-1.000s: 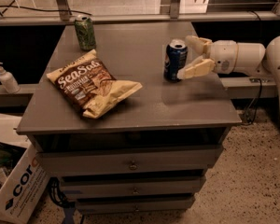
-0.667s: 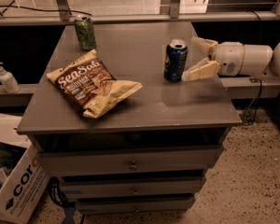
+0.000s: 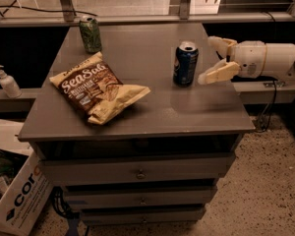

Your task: Place pepsi can upright

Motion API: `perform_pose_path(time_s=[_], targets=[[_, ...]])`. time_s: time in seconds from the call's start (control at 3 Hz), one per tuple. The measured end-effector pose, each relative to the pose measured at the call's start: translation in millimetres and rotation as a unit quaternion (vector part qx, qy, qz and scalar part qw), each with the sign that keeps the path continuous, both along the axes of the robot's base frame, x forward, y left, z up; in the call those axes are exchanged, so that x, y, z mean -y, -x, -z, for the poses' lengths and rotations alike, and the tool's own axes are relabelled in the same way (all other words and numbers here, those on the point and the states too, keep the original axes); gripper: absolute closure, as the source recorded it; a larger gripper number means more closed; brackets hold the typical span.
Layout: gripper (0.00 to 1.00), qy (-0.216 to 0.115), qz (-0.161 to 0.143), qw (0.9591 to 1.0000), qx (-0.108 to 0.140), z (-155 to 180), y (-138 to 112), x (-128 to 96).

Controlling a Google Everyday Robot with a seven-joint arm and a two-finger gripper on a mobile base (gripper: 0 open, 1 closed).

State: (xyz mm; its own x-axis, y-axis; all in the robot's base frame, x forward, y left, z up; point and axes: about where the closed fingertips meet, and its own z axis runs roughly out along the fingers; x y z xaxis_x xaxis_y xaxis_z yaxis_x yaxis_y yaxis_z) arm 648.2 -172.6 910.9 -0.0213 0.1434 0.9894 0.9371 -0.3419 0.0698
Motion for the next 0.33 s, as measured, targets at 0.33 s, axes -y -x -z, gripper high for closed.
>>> perform_pose_path(time_s=[0.33], targets=[[0.0, 0.0, 0.0, 1.0, 0.0, 0.0, 0.0, 0.0]])
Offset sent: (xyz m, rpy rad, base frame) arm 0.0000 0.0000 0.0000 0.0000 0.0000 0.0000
